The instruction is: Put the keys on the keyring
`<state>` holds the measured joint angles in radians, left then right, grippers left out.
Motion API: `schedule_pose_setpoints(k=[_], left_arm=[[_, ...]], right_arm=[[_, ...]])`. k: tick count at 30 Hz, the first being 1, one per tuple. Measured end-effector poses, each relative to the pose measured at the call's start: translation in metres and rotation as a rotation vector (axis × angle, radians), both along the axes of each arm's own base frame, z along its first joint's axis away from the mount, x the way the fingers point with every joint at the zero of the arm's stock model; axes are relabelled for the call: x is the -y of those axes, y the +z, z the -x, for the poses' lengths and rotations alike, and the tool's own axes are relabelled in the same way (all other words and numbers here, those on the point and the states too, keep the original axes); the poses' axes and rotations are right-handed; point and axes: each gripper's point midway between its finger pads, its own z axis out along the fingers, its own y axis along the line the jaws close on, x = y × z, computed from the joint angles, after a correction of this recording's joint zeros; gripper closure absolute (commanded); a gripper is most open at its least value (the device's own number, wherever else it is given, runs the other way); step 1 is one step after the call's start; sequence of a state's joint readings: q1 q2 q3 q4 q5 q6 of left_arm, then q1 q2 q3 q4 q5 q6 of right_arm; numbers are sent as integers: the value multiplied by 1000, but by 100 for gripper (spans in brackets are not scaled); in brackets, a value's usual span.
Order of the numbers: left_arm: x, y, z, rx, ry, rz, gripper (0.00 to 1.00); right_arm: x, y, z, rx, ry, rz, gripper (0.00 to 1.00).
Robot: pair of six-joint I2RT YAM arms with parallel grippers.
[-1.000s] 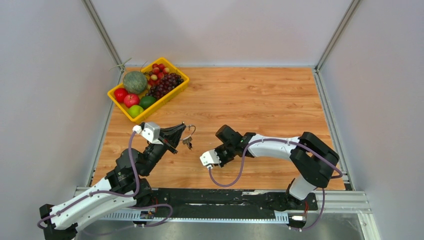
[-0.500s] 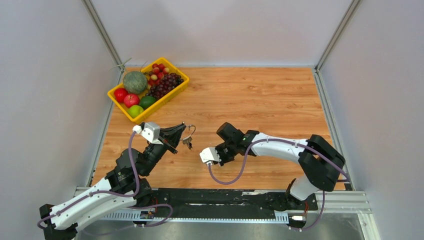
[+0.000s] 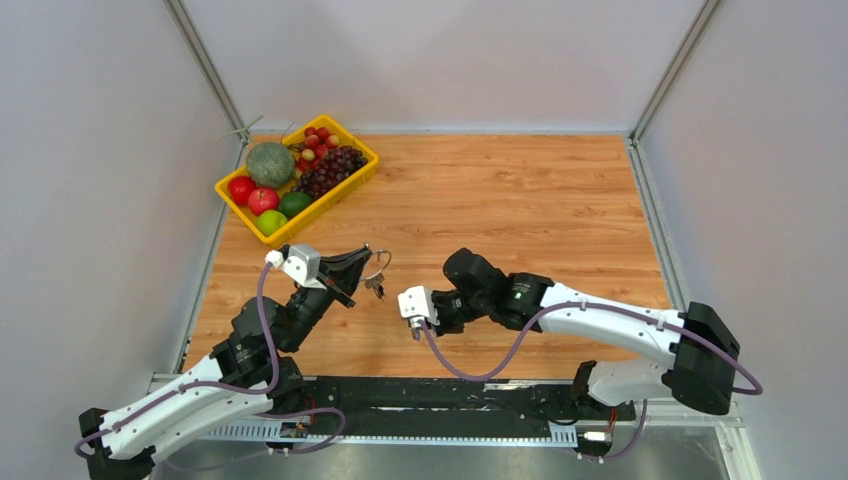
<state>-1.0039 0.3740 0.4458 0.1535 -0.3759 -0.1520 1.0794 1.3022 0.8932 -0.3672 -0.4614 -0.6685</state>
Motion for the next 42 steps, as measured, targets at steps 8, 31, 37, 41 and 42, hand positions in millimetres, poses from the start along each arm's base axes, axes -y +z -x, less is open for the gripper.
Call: schedule_pose_setpoints(k=[8, 31, 37, 41, 42], left_arm=[[3, 0, 2, 7, -21, -4, 100], [44, 9, 54, 171, -384, -22, 100], [46, 13, 65, 209, -441, -14, 100], [47, 18, 73, 238, -478, -5, 100], [48, 19, 75, 244, -488, -4, 100]], right_arm=[[-13, 52, 11, -168, -140, -110, 100], [-25, 136, 49, -560, -199, -231, 100], [-25, 163, 53, -588, -189, -290, 100], [-26, 173, 54, -609, -188, -313, 100], [-26, 174, 55, -615, -187, -313, 100]])
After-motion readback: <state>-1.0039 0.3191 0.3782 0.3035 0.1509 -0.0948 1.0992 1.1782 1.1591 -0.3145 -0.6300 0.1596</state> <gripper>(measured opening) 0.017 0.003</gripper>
